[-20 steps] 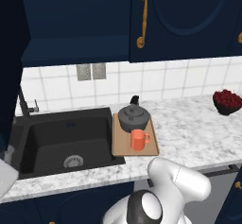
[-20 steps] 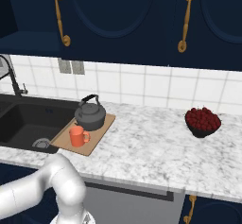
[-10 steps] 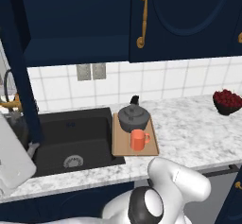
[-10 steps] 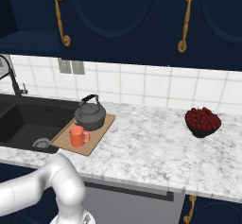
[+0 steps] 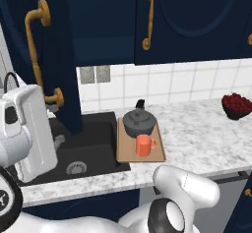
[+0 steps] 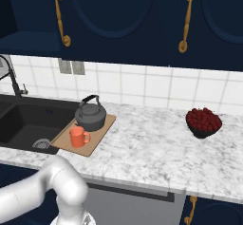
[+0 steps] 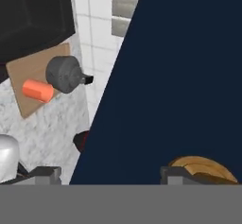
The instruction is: Pick the kettle from the counter and place it on the tray. Then pick the mug from the cabinet and place it on the tray. Then close the cabinet doors.
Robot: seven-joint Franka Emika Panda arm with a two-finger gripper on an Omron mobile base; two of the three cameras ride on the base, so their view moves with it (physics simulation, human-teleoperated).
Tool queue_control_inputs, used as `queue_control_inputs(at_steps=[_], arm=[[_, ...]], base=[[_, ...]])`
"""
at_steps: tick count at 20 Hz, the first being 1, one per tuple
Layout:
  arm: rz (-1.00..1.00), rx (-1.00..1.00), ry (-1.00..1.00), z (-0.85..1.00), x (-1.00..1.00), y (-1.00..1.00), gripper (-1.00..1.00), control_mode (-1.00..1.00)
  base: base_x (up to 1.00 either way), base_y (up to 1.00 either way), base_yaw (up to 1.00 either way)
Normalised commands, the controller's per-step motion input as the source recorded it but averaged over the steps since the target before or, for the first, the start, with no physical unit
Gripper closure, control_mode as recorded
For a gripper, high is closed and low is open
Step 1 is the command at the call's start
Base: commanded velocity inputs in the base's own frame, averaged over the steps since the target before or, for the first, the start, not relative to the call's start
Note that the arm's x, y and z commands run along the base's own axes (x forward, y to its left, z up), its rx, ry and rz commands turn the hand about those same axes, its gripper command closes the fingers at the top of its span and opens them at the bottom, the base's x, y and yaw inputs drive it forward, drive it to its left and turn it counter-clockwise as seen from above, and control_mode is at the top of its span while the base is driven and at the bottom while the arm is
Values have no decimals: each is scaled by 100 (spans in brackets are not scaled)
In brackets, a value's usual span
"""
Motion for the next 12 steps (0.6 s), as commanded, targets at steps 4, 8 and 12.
queue_control_inputs(at_steps=[4,8,12], arm=[[0,14,0,6,75,-77,-100,-100],[0,15,0,4,80,-76,-100,-100],[0,15,0,2,84,-74,-100,-100]], base=[[0,0,0],[0,0,0],[0,0,0]])
